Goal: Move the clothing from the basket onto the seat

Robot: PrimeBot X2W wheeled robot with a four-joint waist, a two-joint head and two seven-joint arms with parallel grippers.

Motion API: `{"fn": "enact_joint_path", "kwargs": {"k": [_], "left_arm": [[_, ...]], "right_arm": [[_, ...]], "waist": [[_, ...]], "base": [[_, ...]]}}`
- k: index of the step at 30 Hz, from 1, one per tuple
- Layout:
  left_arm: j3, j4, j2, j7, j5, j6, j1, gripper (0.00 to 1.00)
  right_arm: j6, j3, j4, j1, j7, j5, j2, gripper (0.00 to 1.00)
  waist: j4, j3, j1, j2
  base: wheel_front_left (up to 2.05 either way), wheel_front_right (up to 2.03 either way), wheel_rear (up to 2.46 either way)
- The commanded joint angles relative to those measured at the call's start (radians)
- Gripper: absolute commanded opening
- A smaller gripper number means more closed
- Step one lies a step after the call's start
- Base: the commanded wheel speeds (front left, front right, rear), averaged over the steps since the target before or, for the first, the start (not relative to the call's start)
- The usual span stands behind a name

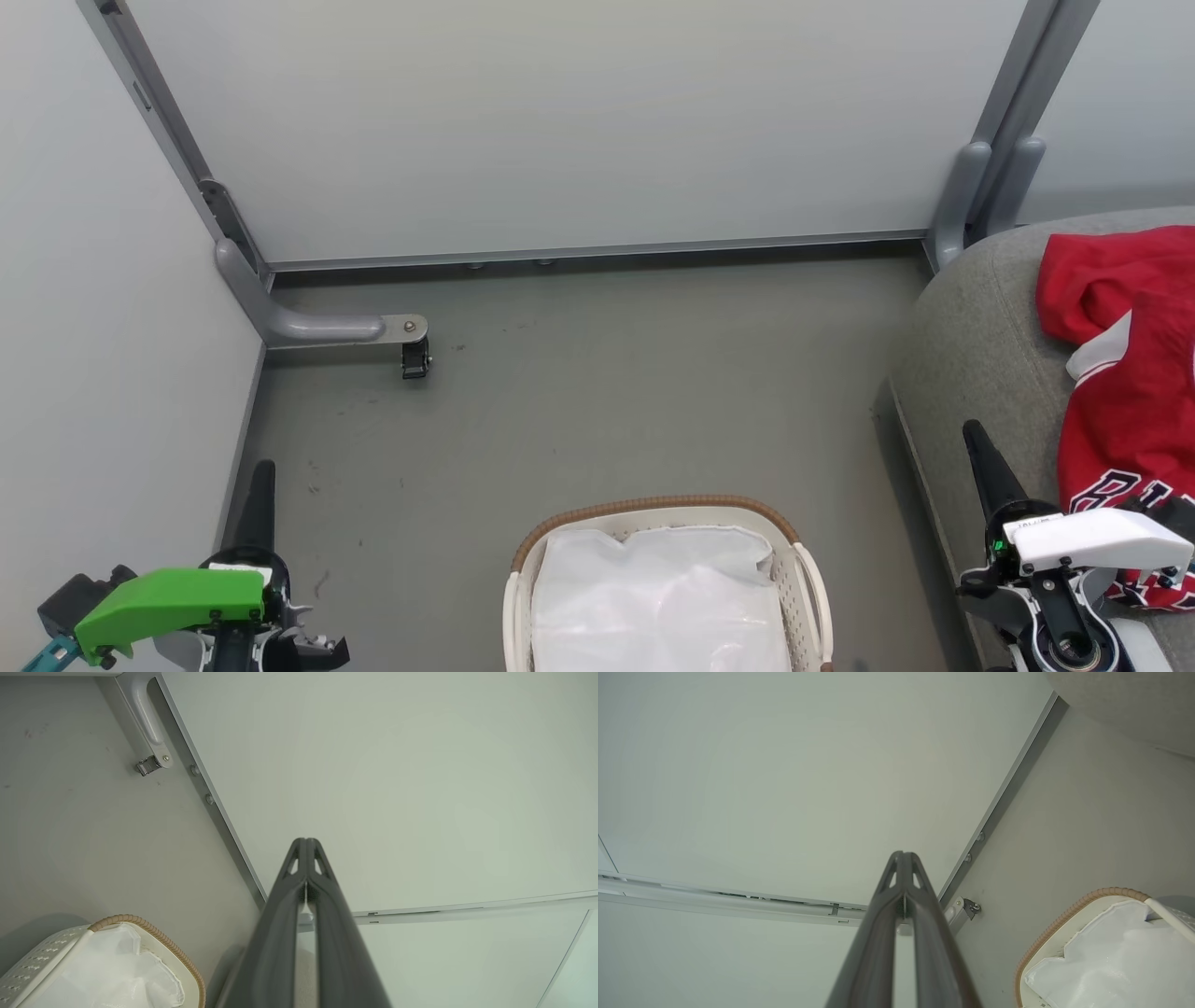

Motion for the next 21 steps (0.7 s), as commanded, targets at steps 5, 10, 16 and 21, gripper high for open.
{"fn": "enact_joint_path", "kwargs": {"k": [5,10,16,21], "left_arm": [[0.010,-0.010,0.005,0.014,-0.050,-0.009,-0.028,0.00],[0.015,-0.011,0.005,0.024,-0.086,-0.011,-0.031,0.00],[0.022,-0.012,0.006,0.036,-0.123,-0.012,-0.035,0.00],[0.027,-0.012,0.006,0.044,-0.154,-0.014,-0.036,0.00]], "right_arm": [[0.000,-0.008,-0.012,0.005,0.014,0.056,-0.006,0.00],[-0.001,-0.011,-0.015,0.006,0.024,0.096,-0.007,0.00],[-0.001,-0.015,-0.019,0.008,0.035,0.140,-0.007,0.00],[-0.001,-0.018,-0.021,0.009,0.044,0.177,-0.007,0.00]], "waist": [[0.000,0.001,0.0000,0.0069],[-0.001,0.001,0.0000,0.0073],[-0.001,0.002,0.0000,0.0077],[-0.001,0.002,0.0000,0.0080]], "base": [[0.00,0.00,0.00],[0.00,0.00,0.00],[0.00,0.00,0.00],[0.00,0.00,0.00]]}}
